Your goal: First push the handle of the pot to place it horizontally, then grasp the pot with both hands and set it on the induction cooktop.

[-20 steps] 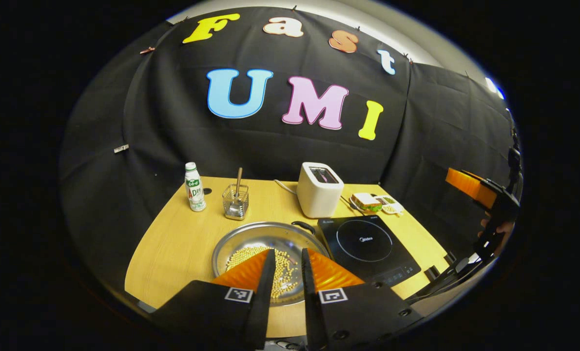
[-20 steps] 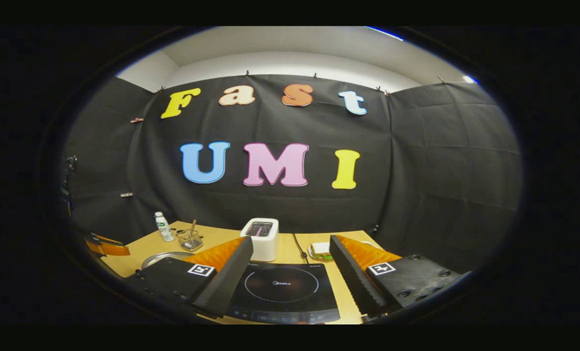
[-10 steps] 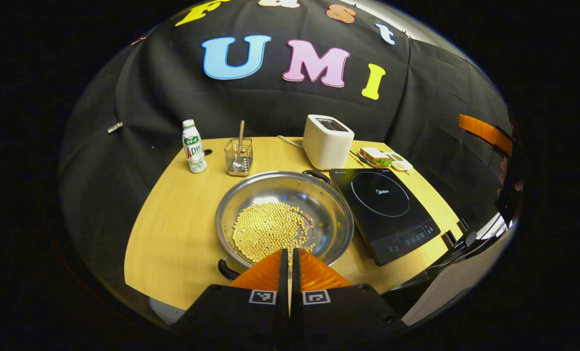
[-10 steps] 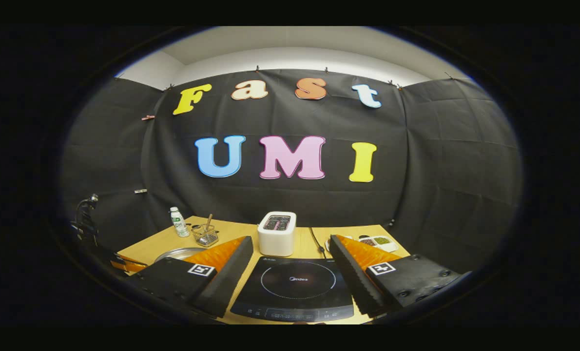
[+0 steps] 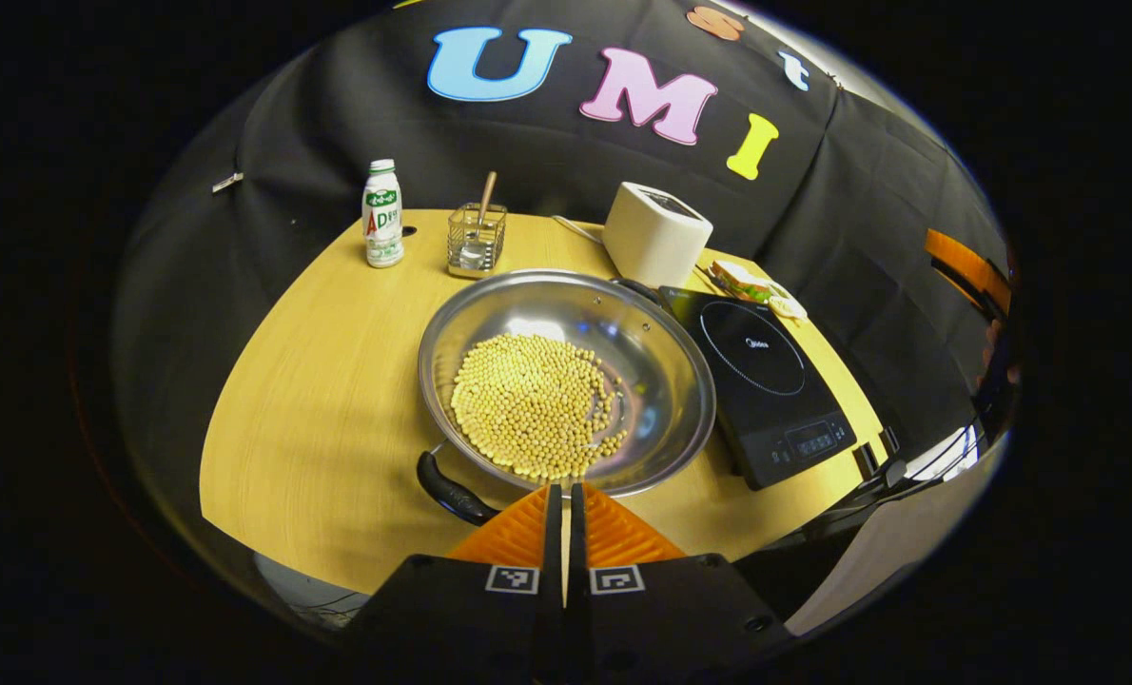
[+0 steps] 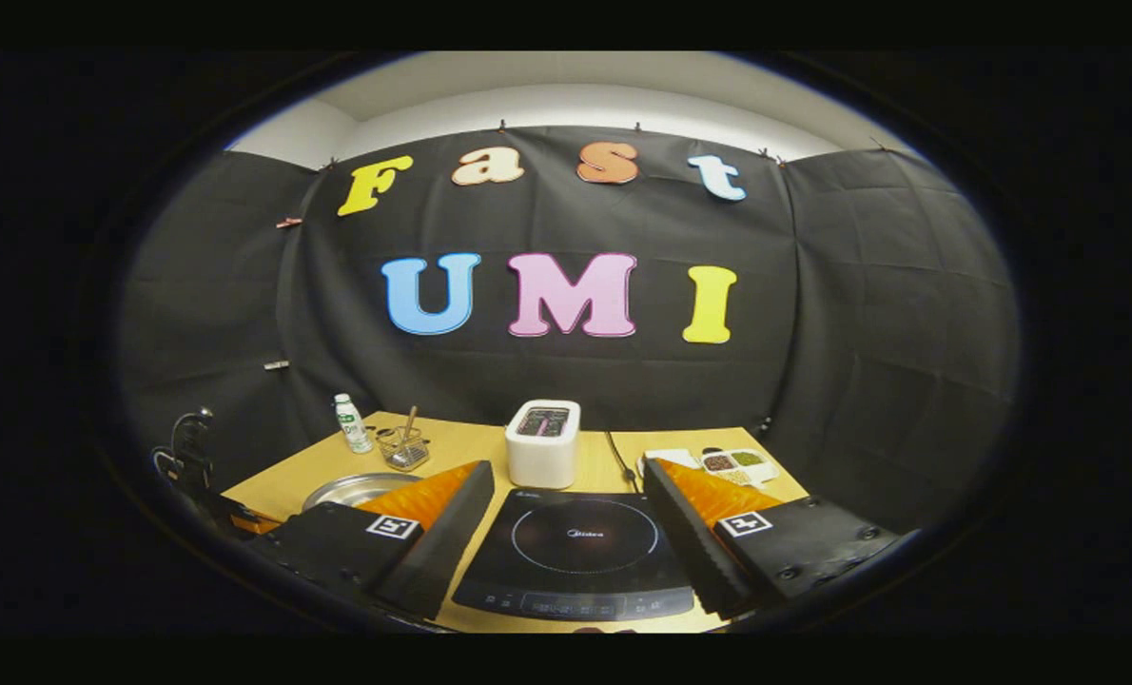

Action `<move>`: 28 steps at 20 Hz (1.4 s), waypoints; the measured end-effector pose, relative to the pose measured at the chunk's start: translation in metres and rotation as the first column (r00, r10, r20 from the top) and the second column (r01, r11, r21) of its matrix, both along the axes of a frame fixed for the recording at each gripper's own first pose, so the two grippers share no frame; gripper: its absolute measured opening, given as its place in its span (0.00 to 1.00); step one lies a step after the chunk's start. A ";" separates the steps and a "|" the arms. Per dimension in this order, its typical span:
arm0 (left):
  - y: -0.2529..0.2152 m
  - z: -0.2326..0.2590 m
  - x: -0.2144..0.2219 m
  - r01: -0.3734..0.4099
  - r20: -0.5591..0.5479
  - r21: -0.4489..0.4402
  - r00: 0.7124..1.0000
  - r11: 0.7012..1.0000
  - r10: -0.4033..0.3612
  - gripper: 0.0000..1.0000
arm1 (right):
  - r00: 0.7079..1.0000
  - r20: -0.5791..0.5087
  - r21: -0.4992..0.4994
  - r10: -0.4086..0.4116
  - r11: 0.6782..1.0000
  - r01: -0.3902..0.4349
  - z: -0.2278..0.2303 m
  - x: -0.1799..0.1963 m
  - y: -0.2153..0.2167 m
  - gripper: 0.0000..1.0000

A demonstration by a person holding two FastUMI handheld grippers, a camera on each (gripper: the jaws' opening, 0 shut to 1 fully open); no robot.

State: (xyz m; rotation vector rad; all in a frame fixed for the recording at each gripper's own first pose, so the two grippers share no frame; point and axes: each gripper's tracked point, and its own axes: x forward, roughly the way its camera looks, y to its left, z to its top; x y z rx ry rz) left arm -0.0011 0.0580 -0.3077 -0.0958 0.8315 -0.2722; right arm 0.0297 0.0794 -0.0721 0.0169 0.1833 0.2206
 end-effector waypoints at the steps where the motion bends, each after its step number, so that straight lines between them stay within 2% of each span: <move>1: -0.003 -0.004 -0.001 0.014 -0.012 -0.001 1.000 1.000 -0.014 0.05 | 1.000 0.000 0.000 -0.006 1.000 0.006 0.000 -0.001 -0.002 0.98; 5: -0.008 -0.027 0.000 0.075 -0.069 0.008 0.995 0.997 -0.074 0.05 | 0.999 -0.005 -0.001 -0.039 0.999 0.039 -0.003 -0.001 -0.011 0.98; 8: -0.004 -0.048 -0.004 0.100 -0.156 0.035 0.983 0.994 -0.093 0.05 | 0.999 -0.009 -0.002 -0.042 0.999 0.042 -0.004 -0.003 -0.011 0.98; 10: 0.001 -0.054 -0.003 0.101 -0.173 0.044 0.981 0.994 -0.092 0.05 | 0.999 -0.005 -0.010 -0.041 0.999 0.041 -0.003 -0.003 -0.011 0.96; 14: -0.001 -0.052 0.002 0.065 -0.172 0.008 0.983 0.998 -0.062 0.05 | 0.999 -0.009 -0.013 -0.053 0.999 0.053 -0.005 -0.001 -0.013 0.98; 18: 0.006 -0.057 0.010 0.050 -0.185 0.059 0.982 0.997 -0.038 0.05 | 0.999 -0.008 -0.008 -0.050 0.999 0.050 -0.004 0.002 -0.009 0.98; 28: 0.039 -0.063 0.028 -0.030 -0.201 0.101 0.978 0.994 0.050 0.05 | 0.998 -0.045 -0.001 -0.047 0.999 0.047 -0.013 0.001 -0.010 0.98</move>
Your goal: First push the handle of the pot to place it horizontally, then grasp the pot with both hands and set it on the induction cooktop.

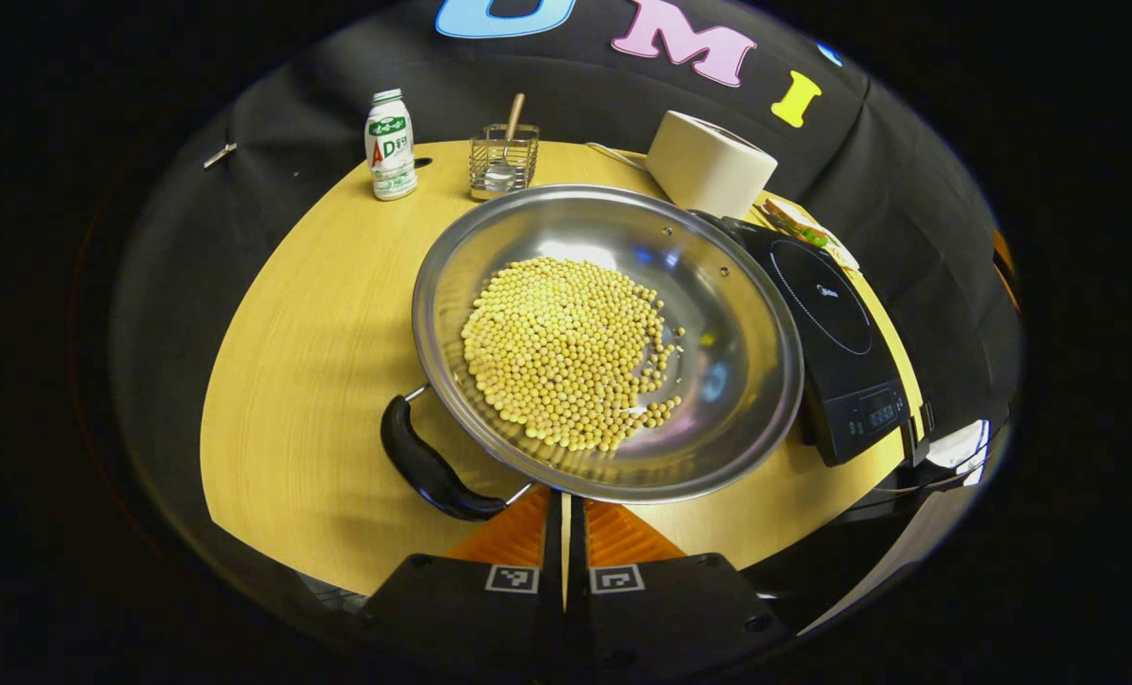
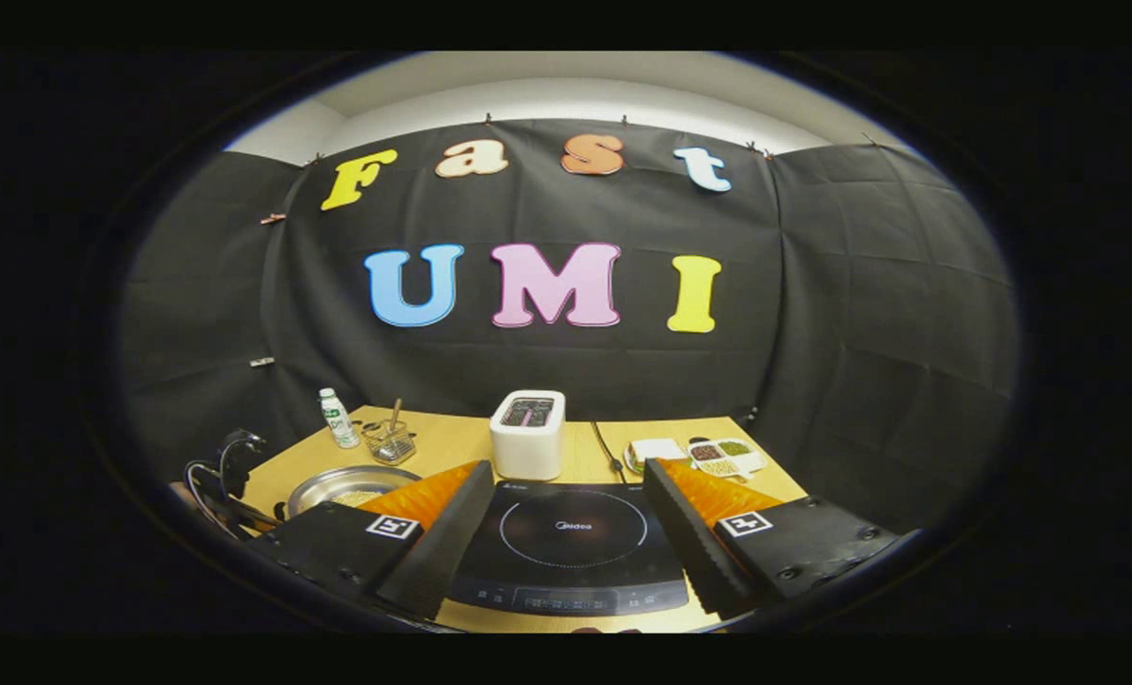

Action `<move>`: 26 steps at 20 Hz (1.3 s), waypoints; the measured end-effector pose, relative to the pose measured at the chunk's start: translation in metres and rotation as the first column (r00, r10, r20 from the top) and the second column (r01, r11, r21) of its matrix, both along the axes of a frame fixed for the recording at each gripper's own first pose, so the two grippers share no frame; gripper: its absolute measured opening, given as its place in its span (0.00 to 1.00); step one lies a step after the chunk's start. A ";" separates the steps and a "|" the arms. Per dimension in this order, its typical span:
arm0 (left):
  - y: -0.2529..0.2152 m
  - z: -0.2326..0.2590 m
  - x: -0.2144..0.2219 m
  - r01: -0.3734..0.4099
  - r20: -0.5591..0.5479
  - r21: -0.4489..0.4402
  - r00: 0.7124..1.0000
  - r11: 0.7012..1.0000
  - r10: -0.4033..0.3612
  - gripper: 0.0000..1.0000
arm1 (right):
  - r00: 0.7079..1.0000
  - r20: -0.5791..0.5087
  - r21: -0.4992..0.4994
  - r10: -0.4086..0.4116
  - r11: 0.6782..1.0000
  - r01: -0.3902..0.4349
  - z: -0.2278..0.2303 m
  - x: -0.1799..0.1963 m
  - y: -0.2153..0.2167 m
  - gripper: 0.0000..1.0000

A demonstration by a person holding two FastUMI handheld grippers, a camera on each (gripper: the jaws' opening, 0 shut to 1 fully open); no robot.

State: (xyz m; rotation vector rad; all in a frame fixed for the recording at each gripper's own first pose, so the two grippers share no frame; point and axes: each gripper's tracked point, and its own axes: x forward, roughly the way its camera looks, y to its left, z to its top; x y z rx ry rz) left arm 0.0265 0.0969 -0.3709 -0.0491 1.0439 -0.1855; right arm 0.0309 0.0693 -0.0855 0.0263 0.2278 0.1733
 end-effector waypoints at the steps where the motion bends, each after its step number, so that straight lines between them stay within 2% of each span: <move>1: 0.003 -0.001 0.001 -0.002 -0.002 0.007 1.000 1.000 0.002 0.05 | 1.000 -0.003 0.003 -0.004 1.000 0.004 0.000 0.000 0.000 0.98; 10: 0.039 -0.003 0.024 -0.035 0.010 0.079 0.999 0.996 0.035 0.05 | 1.000 -0.022 -0.011 -0.001 1.000 0.001 -0.005 -0.007 0.006 0.98; 14: 0.054 -0.001 0.034 -0.069 0.018 0.078 0.998 0.995 0.068 0.05 | 0.999 -0.047 -0.053 -0.006 0.999 0.003 -0.018 -0.010 0.005 0.98; 20: 0.072 0.001 0.052 -0.114 0.038 0.050 0.993 0.992 0.113 0.05 | 0.997 -0.073 -0.058 -0.023 0.998 0.019 -0.024 -0.023 0.008 0.98; 23: 0.082 0.001 0.063 -0.138 0.048 0.049 0.990 0.989 0.135 0.05 | 0.998 -0.058 -0.108 -0.021 0.994 0.015 -0.031 -0.019 0.012 0.98; 26: 0.091 0.002 0.073 -0.136 0.060 0.056 0.989 0.989 0.133 0.05 | 0.998 -0.067 -0.119 -0.017 0.993 0.009 -0.041 -0.017 0.019 0.98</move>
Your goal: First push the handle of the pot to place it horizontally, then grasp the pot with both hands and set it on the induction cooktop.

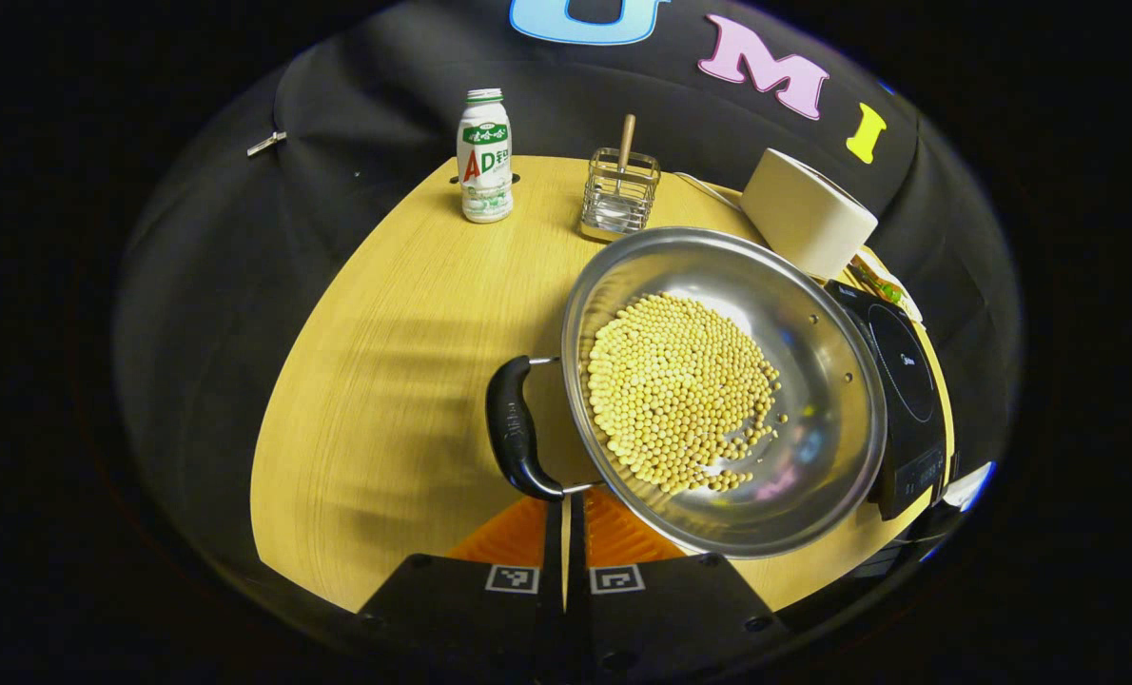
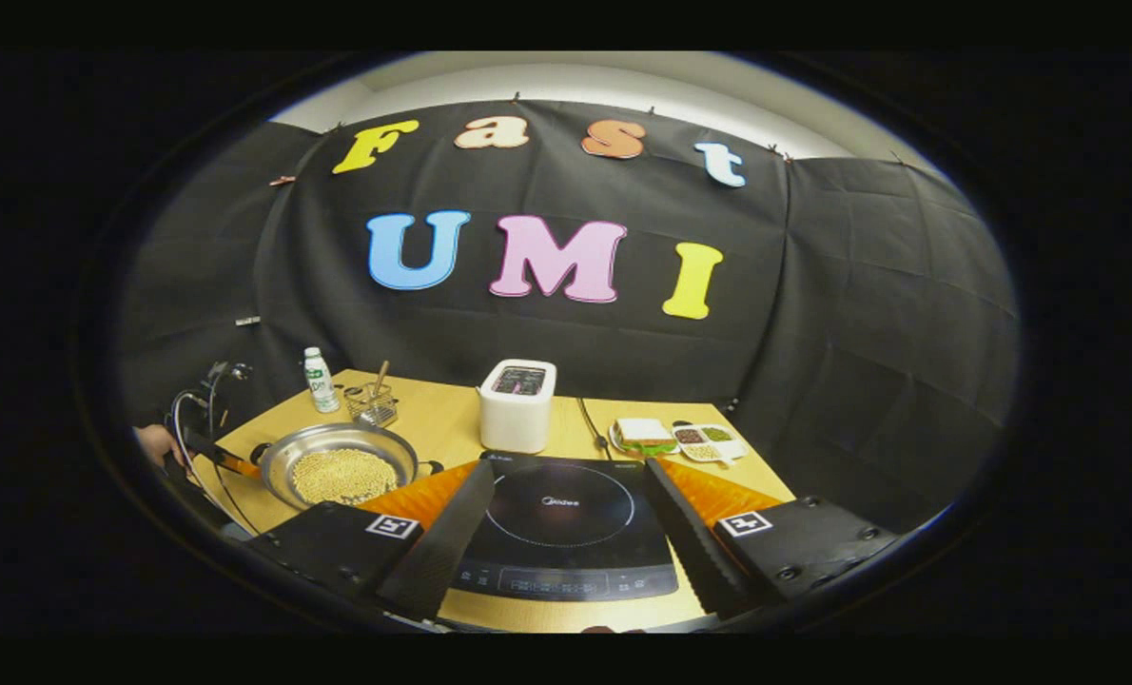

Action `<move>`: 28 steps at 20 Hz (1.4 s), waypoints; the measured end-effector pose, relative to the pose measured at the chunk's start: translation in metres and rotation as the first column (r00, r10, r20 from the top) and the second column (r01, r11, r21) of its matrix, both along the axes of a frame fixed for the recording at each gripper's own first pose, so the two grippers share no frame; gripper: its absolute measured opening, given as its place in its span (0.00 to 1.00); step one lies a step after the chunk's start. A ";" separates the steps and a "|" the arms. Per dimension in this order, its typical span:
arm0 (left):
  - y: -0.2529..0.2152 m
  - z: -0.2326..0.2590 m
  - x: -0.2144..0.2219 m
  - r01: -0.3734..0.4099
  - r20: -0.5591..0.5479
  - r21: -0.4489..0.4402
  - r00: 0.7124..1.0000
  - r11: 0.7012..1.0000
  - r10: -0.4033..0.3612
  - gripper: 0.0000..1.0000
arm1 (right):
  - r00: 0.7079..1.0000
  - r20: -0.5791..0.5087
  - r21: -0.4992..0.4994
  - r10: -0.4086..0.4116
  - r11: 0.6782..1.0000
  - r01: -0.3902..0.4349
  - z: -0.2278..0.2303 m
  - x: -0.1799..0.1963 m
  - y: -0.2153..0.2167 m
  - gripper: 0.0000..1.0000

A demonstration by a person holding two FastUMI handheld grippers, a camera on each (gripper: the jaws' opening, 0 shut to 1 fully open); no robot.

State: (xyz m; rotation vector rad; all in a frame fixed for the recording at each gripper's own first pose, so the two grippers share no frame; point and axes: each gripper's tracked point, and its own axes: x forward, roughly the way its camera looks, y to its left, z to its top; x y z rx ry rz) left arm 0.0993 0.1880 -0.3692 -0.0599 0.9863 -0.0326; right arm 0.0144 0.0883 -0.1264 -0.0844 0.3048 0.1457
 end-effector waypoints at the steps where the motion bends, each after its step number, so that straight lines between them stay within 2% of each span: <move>1: 0.003 0.001 0.004 0.004 0.005 0.004 1.000 1.000 -0.004 0.05 | 1.000 -0.006 0.011 -0.004 1.000 0.004 -0.002 -0.001 0.003 0.98; 6: 0.016 -0.002 0.021 0.032 0.022 0.020 0.999 0.999 -0.032 0.05 | 0.997 -0.011 0.059 -0.070 0.996 0.070 -0.007 -0.005 0.013 0.98; 9: 0.022 -0.002 0.032 0.038 0.032 0.016 0.999 0.999 -0.039 0.05 | 0.997 -0.010 0.070 -0.081 0.994 0.082 -0.007 -0.010 0.022 0.98; 12: 0.029 -0.001 0.041 0.041 0.046 0.029 0.998 0.999 -0.042 0.05 | 0.997 -0.022 0.076 -0.071 0.994 0.073 -0.011 -0.015 0.034 0.98; 16: 0.034 0.009 0.032 0.026 0.070 0.024 0.997 0.999 -0.027 0.04 | 0.996 -0.077 0.135 -0.051 0.989 0.061 -0.021 -0.016 0.060 0.98; 20: 0.052 0.040 0.021 0.026 0.131 0.084 0.991 0.996 -0.037 0.05 | 0.993 -0.120 0.141 -0.019 0.989 0.036 -0.038 -0.005 0.080 0.98; 24: 0.052 0.078 0.026 0.043 0.222 0.075 0.973 0.996 -0.059 0.05 | 0.978 -0.206 0.206 0.037 0.978 0.006 -0.052 0.010 0.114 0.99; 26: 0.048 0.086 0.029 0.052 0.250 0.061 0.966 0.997 -0.065 0.12 | 0.976 -0.213 0.224 0.052 0.975 -0.003 -0.050 0.023 0.127 0.99; 28: 0.049 0.085 0.030 0.056 0.250 0.069 0.966 0.996 -0.071 0.40 | 0.970 -0.238 0.221 0.055 0.975 -0.001 -0.060 0.034 0.135 0.99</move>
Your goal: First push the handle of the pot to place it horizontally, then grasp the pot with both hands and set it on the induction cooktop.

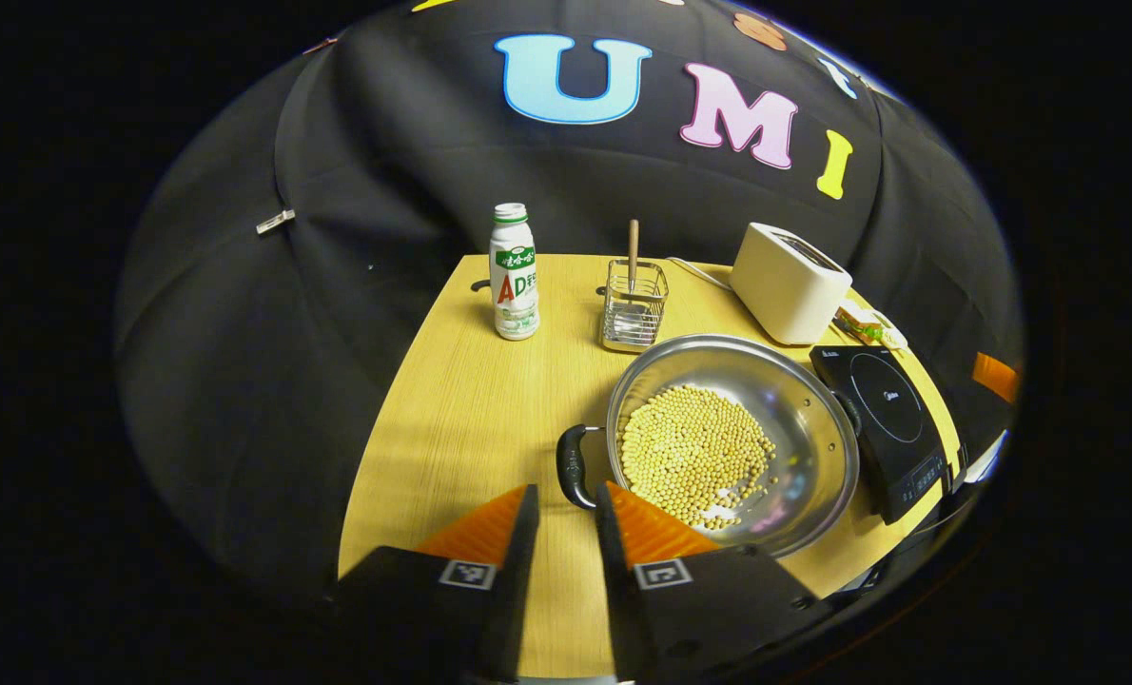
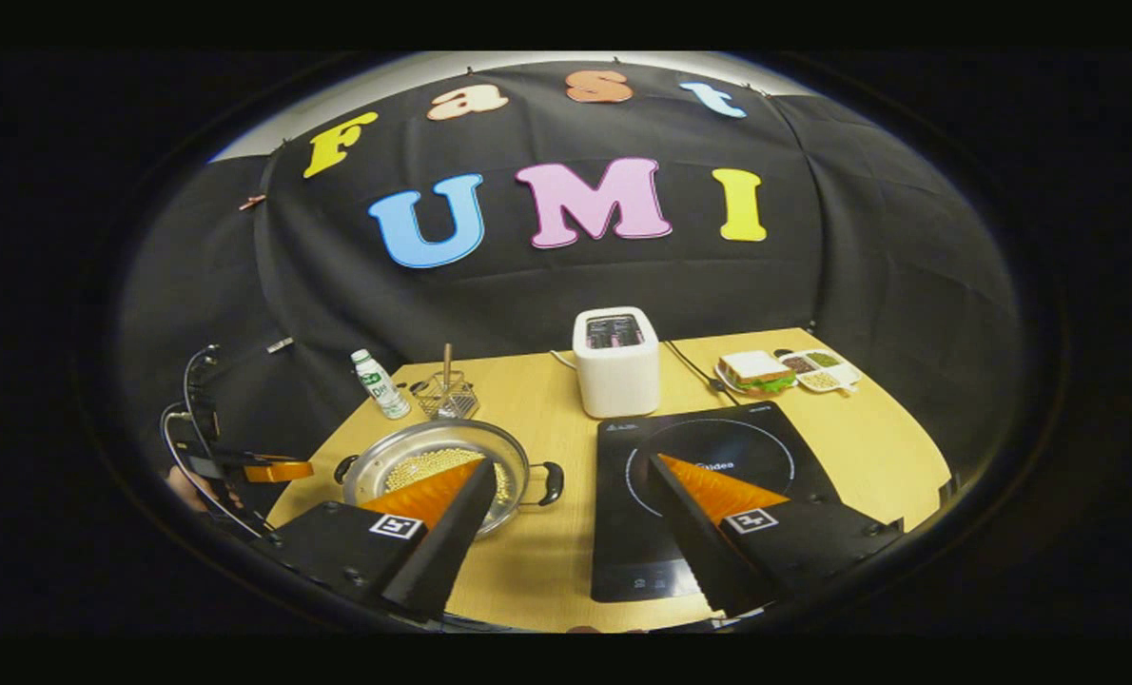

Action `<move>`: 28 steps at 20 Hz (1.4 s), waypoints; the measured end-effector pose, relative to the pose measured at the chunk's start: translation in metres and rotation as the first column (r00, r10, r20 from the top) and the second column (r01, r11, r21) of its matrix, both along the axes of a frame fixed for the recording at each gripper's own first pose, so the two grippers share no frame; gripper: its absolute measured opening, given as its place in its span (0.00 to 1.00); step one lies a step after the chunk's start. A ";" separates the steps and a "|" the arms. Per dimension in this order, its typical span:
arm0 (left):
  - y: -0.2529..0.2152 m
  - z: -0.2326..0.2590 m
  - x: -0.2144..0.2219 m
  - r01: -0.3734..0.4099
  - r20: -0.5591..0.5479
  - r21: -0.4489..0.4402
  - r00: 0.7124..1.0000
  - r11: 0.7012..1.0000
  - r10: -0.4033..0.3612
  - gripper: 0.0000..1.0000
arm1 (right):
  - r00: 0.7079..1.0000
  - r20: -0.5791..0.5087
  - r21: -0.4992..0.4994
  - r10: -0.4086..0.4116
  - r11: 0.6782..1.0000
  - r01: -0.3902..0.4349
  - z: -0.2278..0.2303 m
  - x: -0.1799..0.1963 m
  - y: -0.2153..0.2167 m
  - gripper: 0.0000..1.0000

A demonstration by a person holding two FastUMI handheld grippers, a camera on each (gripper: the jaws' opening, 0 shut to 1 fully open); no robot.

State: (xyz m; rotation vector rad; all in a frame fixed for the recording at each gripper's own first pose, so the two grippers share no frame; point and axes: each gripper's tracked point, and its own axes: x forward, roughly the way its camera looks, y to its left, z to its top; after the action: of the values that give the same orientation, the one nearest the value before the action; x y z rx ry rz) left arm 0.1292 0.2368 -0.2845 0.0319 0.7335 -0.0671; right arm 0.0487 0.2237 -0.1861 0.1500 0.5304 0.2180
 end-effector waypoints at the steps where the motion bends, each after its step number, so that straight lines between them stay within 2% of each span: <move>1: -0.002 0.003 0.000 0.006 0.011 -0.013 1.000 1.000 -0.005 0.49 | 1.000 -0.023 0.005 0.003 1.000 -0.003 -0.008 0.005 0.005 0.99; 2: -0.007 0.004 0.001 0.017 0.025 -0.036 1.000 0.999 -0.016 0.53 | 0.999 -0.034 0.017 0.007 1.000 -0.007 -0.011 0.010 0.011 0.99; 3: -0.009 0.006 0.003 0.026 0.042 -0.049 0.999 0.998 -0.024 0.65 | 0.999 -0.038 0.023 0.013 1.000 -0.012 -0.012 0.013 0.016 0.99; 5: -0.011 0.007 0.007 0.048 0.074 -0.045 0.996 0.998 -0.045 0.99 | 0.999 -0.048 0.014 0.024 1.000 -0.023 -0.023 0.020 0.023 0.99; 7: -0.010 0.006 0.013 0.054 0.088 -0.027 0.995 0.998 -0.051 0.96 | 0.997 -0.062 0.011 0.034 0.999 -0.033 -0.036 0.029 0.031 0.99; 10: -0.022 0.007 0.019 0.062 0.104 -0.063 0.993 0.996 -0.055 0.95 | 0.997 -0.068 0.006 0.038 0.999 -0.037 -0.053 0.040 0.042 0.99; 14: -0.032 0.003 0.034 0.074 0.137 -0.096 0.989 0.993 -0.061 0.95 | 0.991 -0.104 0.007 0.082 0.997 -0.081 -0.082 0.049 0.063 0.99; 19: -0.028 -0.012 0.055 0.026 0.145 -0.109 0.989 0.994 -0.010 0.96 | 0.977 -0.169 0.014 0.130 0.992 -0.129 -0.121 0.058 0.082 0.99; 22: -0.031 -0.022 0.065 -0.001 0.157 -0.145 0.987 0.989 0.024 0.95 | 0.969 -0.215 0.027 0.118 0.993 -0.115 -0.142 0.063 0.086 1.00; 28: -0.035 -0.050 0.076 -0.005 0.101 -0.161 0.995 0.987 0.022 0.95 | 0.961 -0.245 0.036 0.124 0.992 -0.119 -0.163 0.067 0.088 0.99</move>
State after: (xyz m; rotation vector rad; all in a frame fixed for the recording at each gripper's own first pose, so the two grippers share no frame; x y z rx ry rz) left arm 0.2047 0.2022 -0.3348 -0.1227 0.6241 -0.1105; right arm 0.1161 0.3115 -0.3490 0.1657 0.7872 0.3275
